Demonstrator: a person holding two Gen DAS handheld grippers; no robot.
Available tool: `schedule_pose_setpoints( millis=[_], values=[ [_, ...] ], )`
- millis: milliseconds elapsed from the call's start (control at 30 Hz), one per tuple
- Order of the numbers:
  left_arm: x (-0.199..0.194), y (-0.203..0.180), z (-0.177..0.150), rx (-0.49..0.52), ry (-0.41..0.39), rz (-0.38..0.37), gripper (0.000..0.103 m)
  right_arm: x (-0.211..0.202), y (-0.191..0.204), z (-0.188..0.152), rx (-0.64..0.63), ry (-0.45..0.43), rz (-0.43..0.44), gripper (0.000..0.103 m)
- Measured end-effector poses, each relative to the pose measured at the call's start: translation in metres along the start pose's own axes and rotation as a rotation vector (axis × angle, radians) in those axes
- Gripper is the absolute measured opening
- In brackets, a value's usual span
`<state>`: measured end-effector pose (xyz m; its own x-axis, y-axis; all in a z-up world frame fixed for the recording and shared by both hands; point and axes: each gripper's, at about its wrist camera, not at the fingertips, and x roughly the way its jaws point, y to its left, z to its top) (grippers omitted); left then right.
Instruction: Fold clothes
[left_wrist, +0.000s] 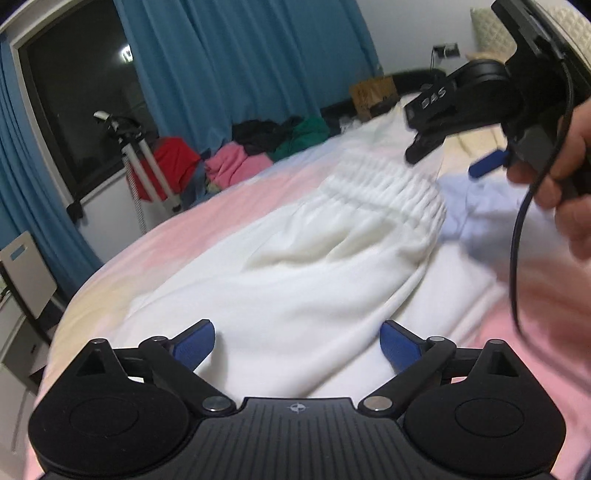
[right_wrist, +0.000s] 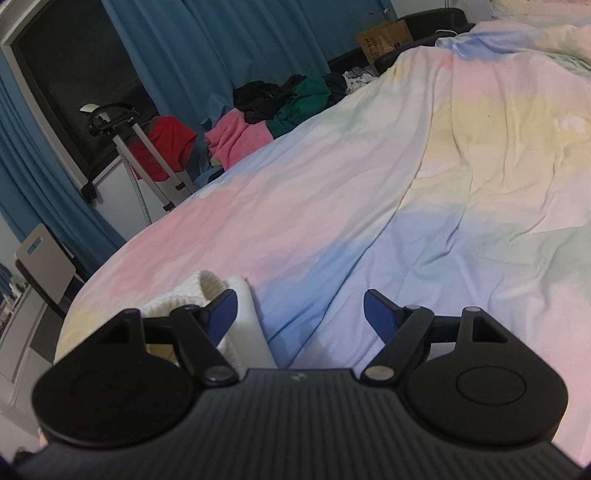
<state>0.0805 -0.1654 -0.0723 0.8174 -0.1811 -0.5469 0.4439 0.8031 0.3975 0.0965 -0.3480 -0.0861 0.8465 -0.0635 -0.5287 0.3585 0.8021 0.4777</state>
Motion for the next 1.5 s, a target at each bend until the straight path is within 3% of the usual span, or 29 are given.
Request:
schedule_pose_setpoints(
  millis=[167,400,467,500,700,767,933,1000,1067,1167,1233,1300,1367,1433,1500],
  values=[
    [-0.011,0.036,-0.024,-0.028,0.041,0.121,0.097,-0.011,0.009,-0.002,-0.026,-0.038,0.061,0.078],
    [-0.011,0.084,-0.056,-0.345,0.141,0.165,0.098,-0.026,0.021,-0.006,-0.060,-0.089,0.147,0.078],
    [-0.017,0.091,-0.060,-0.404,0.141,0.166,0.098,-0.024,0.016,-0.009,0.021,-0.028,0.244,0.087],
    [-0.019,0.091,-0.060,-0.414,0.137,0.170,0.098,-0.021,0.013,-0.011,0.065,0.008,0.290,0.086],
    [-0.026,0.082,-0.059,-0.452,0.118,0.194,0.098,-0.001,0.004,-0.025,0.191,0.163,0.277,0.087],
    [-0.028,0.069,-0.060,-0.440,0.110,0.208,0.098,0.005,0.008,-0.028,0.201,0.208,0.324,0.090],
    [-0.026,0.059,-0.060,-0.402,0.087,0.220,0.097,0.022,0.027,-0.040,0.107,0.245,0.297,0.090],
    [-0.026,0.059,-0.060,-0.398,0.078,0.216,0.092,0.025,0.035,-0.044,0.060,0.226,0.274,0.086],
    [-0.028,0.060,-0.060,-0.403,0.066,0.209,0.089,0.019,0.045,-0.046,-0.015,0.159,0.223,0.062],
    [-0.035,0.058,-0.058,-0.396,0.036,0.203,0.075,0.006,0.050,-0.043,-0.068,0.080,0.239,0.046],
    [-0.043,0.057,-0.057,-0.385,0.010,0.205,0.065,-0.007,0.050,-0.038,-0.064,0.017,0.266,0.044],
    [-0.052,0.056,-0.056,-0.376,-0.014,0.205,0.045,-0.021,0.051,-0.032,-0.073,-0.053,0.304,0.043],
    [-0.065,0.057,-0.057,-0.380,-0.029,0.193,0.034,-0.032,0.049,-0.024,-0.077,-0.094,0.295,0.043],
    [-0.072,0.057,-0.059,-0.380,-0.021,0.164,0.031,-0.033,0.039,-0.021,-0.044,-0.064,0.256,0.043],
    [-0.070,0.053,-0.061,-0.371,0.020,0.138,0.030,-0.021,0.024,-0.024,0.010,0.034,0.209,0.043]
  ],
)
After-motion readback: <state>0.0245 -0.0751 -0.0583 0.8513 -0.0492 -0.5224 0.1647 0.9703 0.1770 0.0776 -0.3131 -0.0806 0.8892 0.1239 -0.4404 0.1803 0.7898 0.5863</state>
